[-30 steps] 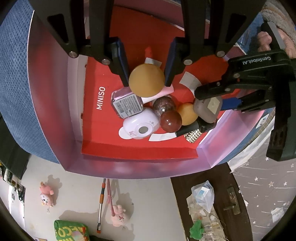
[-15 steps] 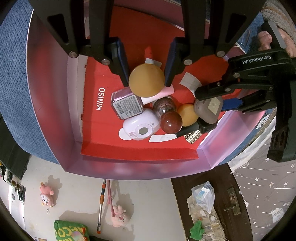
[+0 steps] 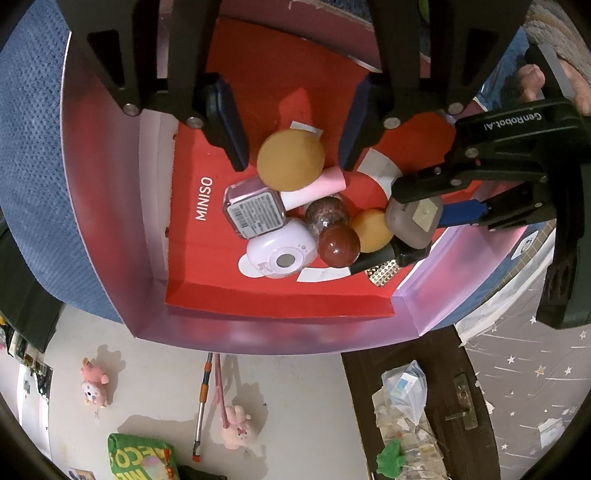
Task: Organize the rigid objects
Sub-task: 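Withdraw both tools from the box toward the green figurine and clear cup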
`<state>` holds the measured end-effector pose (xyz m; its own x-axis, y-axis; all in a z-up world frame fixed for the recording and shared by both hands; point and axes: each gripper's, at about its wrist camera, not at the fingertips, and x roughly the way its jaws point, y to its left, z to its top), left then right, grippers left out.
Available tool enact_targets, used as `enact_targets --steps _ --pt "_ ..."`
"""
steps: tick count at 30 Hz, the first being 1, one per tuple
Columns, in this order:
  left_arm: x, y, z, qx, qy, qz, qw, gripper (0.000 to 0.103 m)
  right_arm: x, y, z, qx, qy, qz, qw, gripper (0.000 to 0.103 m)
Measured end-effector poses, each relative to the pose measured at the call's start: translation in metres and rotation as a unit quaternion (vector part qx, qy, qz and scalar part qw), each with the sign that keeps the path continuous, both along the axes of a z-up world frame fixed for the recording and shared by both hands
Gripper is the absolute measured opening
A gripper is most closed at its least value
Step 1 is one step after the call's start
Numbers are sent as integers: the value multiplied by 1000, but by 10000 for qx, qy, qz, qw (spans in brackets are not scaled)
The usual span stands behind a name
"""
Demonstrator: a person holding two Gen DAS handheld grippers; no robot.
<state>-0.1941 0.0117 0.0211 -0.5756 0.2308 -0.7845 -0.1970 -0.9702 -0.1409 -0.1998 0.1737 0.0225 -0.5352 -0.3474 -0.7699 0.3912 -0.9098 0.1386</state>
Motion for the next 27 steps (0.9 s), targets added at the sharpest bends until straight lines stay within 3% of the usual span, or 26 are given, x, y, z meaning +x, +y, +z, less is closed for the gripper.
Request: enact_targets --steps 3,6,11,14,19,23,27 --pt "3 0 3 16 31 10 10000 52 2 2 0 -5 13 -5 10000 55" --pt "7 -1 9 2 124 33 9999 65 6 3 3 -31 43 2 10000 59" --pt "16 -2 21 -36 297 36 9995 69 18 3 13 -19 204 37 9998 67" --pt "21 -3 27 -91 391 41 9992 79 26 4 20 -48 304 68 9995 73" --pt "32 -2 34 -218 547 62 9982 80 40 6 31 -114 435 117 9989 79" --pt "41 -5 40 -228 655 105 9975 95 53 7 37 -152 517 168 9984 88" --pt "50 -10 45 -187 745 163 9969 95 64 11 43 -240 596 183 9978 93"
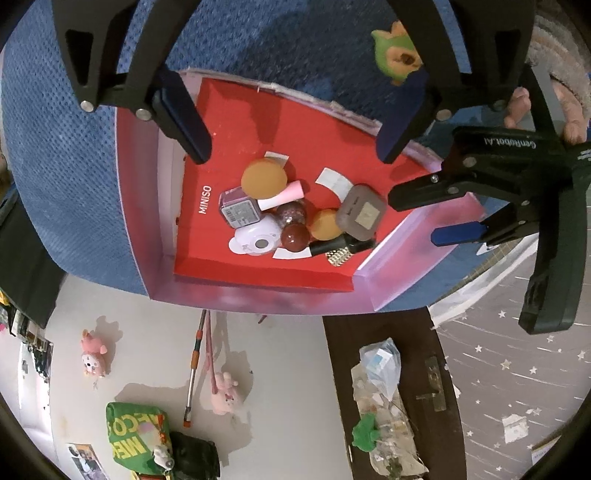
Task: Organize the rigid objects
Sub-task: 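Withdraw both tools from the box toward the green figurine and clear cup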
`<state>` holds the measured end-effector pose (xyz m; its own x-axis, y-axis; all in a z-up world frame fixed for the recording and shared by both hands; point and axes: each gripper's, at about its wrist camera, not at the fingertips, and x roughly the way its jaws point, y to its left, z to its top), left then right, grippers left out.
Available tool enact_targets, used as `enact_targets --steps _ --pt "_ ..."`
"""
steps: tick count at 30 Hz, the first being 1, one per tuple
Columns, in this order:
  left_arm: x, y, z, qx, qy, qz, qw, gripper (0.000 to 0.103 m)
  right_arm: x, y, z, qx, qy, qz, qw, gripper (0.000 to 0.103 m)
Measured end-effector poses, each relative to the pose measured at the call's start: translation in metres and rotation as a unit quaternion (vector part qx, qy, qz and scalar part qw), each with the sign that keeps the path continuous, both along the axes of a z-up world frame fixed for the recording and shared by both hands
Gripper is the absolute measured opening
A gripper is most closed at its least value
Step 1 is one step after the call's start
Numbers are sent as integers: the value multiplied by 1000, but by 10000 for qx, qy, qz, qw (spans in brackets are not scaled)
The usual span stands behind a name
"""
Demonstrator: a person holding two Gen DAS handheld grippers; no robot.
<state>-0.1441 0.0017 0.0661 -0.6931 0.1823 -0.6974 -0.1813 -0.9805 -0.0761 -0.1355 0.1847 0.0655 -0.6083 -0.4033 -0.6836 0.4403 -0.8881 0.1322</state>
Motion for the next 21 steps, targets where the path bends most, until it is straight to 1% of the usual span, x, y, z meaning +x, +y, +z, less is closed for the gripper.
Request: enact_targets --steps 2,4,10,14,19,21 --pt "4 -1 2 -2 31 30 10000 96 6 1 2 -39 18 12 10000 94" --pt "7 -2 3 -1 61 64 10000 100 11 2 4 -58 39 32 10000 97" --pt "19 -6 8 87 140 128 9998 103 27 3 7 -107 46 124 9999 98" --pt "28 -8 8 126 151 138 9997 103 36 1 5 -134 10 210 9997 99" --pt "41 -10 7 314 80 62 9995 103 46 -2 -2 -174 -108 309 9993 99" --pt "46 -10 5 333 40 24 9994 103 50 -4 -6 -172 -152 348 9991 99"
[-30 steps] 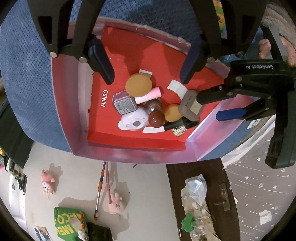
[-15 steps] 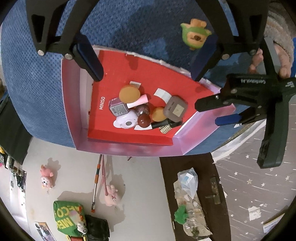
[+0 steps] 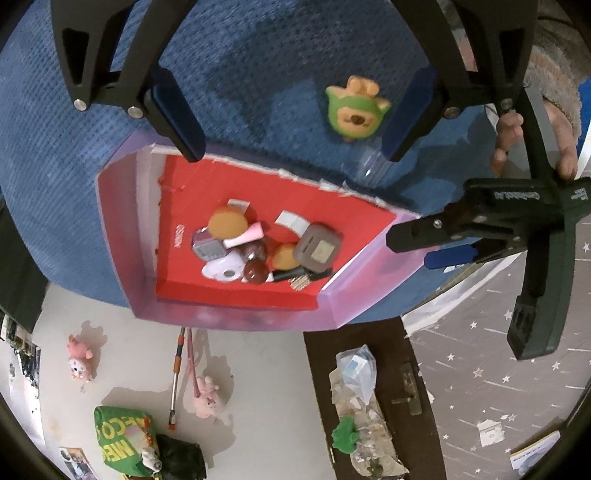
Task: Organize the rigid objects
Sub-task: 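Withdraw both tools from the box toward the green figurine and clear cup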
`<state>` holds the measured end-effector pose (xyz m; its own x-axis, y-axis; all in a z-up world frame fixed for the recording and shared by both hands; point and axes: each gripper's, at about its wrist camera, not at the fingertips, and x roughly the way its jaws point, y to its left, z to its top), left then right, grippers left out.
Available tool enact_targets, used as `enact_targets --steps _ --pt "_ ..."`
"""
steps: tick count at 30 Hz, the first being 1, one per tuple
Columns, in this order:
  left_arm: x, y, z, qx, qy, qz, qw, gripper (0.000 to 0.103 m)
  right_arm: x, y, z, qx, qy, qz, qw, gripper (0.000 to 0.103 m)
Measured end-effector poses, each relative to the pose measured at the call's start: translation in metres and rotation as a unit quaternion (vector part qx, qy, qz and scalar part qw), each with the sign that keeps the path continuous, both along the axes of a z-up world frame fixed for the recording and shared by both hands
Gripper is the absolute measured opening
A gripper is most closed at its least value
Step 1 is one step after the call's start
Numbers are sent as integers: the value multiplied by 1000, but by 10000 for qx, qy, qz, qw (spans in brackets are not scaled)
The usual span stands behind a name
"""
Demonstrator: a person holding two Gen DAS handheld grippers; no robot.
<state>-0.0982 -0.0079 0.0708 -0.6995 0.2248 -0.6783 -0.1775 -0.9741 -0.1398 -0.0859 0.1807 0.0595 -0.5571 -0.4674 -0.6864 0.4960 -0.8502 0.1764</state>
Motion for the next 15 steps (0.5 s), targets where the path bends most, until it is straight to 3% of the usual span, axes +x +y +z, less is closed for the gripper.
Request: enact_targets --steps 15 --pt "11 13 -24 64 -369 -232 9990 103 15 -32 -38 311 -308 367 9984 99"
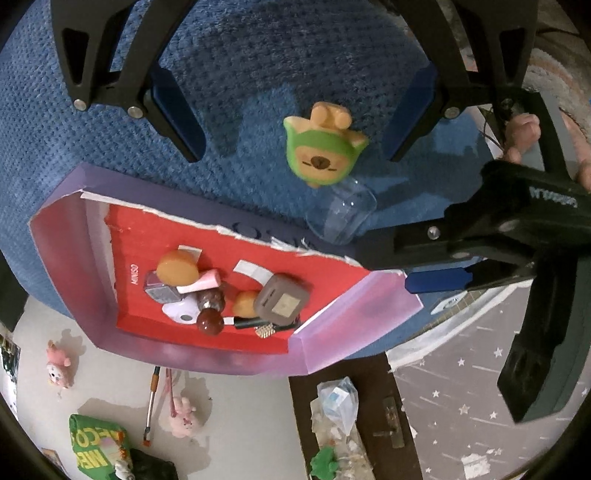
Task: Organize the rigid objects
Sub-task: 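Withdraw both tools from the box toward the green figurine and clear cup, then grasp the green-hooded figurine with the right tool while the left tool grasps the clear plastic cup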
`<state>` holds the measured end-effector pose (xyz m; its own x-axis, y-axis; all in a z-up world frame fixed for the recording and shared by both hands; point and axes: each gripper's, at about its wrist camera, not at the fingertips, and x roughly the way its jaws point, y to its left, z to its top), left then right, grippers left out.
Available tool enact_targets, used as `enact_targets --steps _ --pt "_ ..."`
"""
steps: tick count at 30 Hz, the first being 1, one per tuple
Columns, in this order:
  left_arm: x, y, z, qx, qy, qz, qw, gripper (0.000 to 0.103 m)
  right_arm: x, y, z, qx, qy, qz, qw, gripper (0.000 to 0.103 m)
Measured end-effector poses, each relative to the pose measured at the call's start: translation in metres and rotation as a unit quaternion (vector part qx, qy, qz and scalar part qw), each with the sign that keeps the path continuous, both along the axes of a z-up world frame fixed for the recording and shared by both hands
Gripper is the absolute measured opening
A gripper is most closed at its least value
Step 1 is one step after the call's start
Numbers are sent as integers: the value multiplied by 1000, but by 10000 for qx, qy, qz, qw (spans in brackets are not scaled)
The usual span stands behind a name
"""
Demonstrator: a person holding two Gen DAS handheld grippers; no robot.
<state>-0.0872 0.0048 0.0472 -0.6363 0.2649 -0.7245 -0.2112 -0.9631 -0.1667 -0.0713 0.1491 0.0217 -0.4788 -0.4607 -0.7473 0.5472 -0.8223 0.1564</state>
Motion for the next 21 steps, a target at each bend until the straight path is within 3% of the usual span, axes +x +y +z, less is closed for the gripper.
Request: enact_targets --steps 10,13,17,21 --pt "0 6 -6 21 -92 -55 9999 103 -1 22 3 -56 27 -232 9997 99" --pt "-1 7 -8 19 -126 -68 9999 103 -1 41 11 -90 149 -549 9983 99" --pt "-1 9 -13 31 -228 -63 9997 103 -3 63 19 275 437 -1122 9923 99" --pt "0 6 -18 52 -293 7 9996 102 -2 73 22 -115 285 -944 9951 99"
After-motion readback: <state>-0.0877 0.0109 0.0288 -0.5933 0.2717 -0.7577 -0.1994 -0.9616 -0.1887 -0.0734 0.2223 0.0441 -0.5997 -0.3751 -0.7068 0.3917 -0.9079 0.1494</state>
